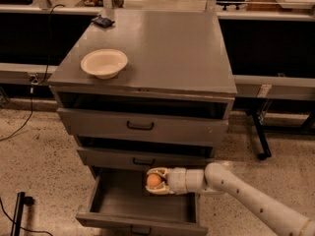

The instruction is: Place orange into bottom drawer

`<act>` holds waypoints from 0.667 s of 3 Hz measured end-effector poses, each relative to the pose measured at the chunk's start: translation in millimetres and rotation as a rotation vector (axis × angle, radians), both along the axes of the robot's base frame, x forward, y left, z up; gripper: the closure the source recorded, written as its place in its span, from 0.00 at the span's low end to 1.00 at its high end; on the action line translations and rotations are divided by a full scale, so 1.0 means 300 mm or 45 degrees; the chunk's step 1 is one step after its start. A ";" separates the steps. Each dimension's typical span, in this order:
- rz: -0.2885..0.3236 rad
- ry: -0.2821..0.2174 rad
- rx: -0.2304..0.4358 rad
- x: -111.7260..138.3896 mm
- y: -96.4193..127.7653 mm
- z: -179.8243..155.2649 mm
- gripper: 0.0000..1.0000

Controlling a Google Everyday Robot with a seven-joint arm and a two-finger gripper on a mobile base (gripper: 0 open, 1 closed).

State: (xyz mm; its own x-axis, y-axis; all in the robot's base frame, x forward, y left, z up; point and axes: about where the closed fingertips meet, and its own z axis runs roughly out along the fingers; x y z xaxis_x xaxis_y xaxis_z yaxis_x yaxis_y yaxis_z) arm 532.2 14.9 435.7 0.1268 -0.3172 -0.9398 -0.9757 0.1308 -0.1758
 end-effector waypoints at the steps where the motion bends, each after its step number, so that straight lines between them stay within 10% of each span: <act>1: -0.041 0.104 0.027 -0.026 -0.022 -0.295 1.00; 2: -0.035 0.100 0.018 -0.034 -0.006 -0.299 1.00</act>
Offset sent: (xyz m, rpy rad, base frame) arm -0.0038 -0.0244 -0.1395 -0.0118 0.1807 -0.1272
